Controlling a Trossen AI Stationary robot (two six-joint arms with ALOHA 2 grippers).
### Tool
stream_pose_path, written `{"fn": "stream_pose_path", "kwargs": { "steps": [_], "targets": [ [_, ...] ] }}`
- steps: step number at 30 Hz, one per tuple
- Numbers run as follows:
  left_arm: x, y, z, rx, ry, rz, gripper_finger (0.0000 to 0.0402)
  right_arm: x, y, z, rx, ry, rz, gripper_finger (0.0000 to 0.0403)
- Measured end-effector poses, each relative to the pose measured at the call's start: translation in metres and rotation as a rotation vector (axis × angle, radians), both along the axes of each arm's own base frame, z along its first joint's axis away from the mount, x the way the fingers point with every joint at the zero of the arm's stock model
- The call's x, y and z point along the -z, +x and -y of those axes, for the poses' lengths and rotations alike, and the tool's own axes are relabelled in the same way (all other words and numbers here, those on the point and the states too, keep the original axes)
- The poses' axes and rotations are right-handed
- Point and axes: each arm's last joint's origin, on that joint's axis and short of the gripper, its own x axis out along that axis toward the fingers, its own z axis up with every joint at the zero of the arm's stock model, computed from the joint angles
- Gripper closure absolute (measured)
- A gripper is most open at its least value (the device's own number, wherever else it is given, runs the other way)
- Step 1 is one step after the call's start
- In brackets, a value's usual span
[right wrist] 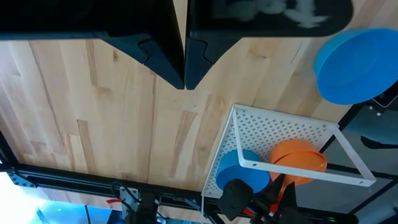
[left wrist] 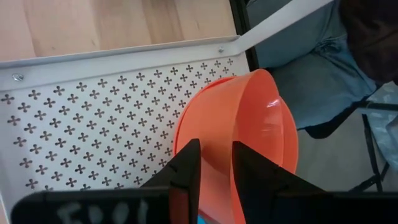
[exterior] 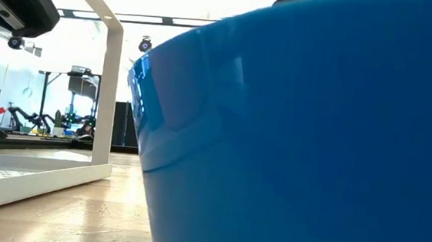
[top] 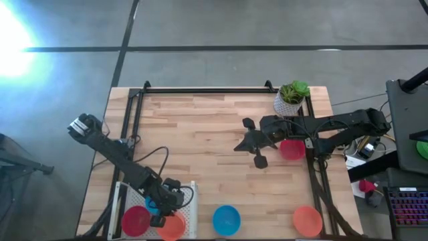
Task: Pick & Place Mini bowls
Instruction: Stack the top orange bowl on top of the orange bowl on the shelf
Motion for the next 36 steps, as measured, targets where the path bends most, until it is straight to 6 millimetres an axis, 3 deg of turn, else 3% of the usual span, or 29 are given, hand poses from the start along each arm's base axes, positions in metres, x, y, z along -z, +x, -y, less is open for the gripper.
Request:
{"fn": "stream_pose_path", "kwargs": {
  "steps": [12,23,28,32,36],
  "targets": [
    [-0.001,0.000,-0.002,0.008,0.010,0.007,0.0319,0.000,0.000,0.000,-0.001,-0.003,0.000,0.0394],
    [-0.021,-0.006,-0.010,0.015,-0.014,0.086,0.0319,0.000,0.000,0.000,-0.002,-0.005,0.000,0.0394],
    [-0.020,-0.007,-0.011,0.103,0.016,0.128,0.0320,0.000,0.000,0.000,0.002,-0.007,0.000,0.0394],
    [-0.017,-0.007,-0.009,0.178,0.024,0.145,0.0341,0.000,0.000,0.000,0.002,-0.012,0.000,0.0394],
    [-0.018,-0.007,-0.008,0.232,0.013,0.160,0.0389,0.000,0.000,0.000,0.002,-0.012,0.000,0.0394]
  ]
}}
